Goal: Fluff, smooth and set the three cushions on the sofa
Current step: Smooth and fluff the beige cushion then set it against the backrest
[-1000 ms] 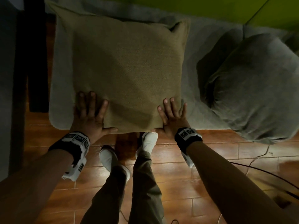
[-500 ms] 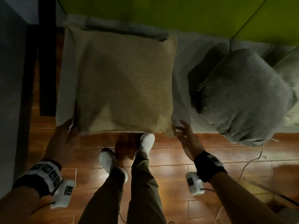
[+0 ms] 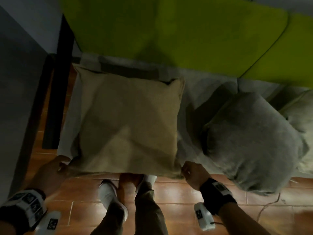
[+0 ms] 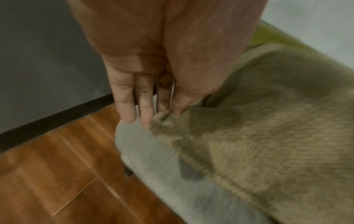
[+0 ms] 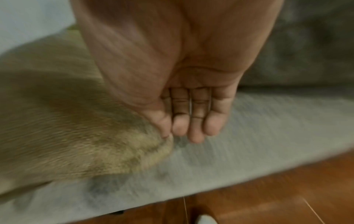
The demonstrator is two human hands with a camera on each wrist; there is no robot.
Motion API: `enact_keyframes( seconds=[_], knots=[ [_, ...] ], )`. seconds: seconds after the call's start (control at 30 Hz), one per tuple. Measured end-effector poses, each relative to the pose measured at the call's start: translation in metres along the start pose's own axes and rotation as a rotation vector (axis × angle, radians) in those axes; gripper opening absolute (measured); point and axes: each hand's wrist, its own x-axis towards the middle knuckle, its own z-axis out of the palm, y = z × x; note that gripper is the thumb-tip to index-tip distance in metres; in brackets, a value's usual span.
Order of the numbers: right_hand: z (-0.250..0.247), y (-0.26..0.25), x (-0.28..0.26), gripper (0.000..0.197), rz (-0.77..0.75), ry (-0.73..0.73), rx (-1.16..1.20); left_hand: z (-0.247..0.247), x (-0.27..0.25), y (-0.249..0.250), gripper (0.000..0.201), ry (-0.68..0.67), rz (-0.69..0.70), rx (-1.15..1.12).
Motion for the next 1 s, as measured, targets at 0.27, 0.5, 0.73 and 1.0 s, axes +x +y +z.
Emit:
enact_keyframes(
  seconds=[0.27, 0.5, 0.73, 1.0],
  knots=[
    [-0.132, -0.067, 0.038, 0.046, -0.723, 0.643, -0.331, -0.082, 0.060, 0.120, 0.050, 0.390, 0.607, 0.308],
    [-0.201, -0.116, 0.133, 0.071, -0.784, 0.360, -0.446, -0.076, 0.117, 0.220, 0.062, -0.054, 0.791, 0.601],
    [-0.170, -0.096, 0.204, 0.081, -0.691, 0.074, -0.274, -0.054, 0.166, 0.188, 0.076, -0.198, 0.662, 0.574],
    [-0.171, -0.093, 0.221, 0.096, -0.540, 0.027, -0.248, -0.063, 0.204, 0.194, 0.101, -0.338, 0.466, 0.424]
  ],
)
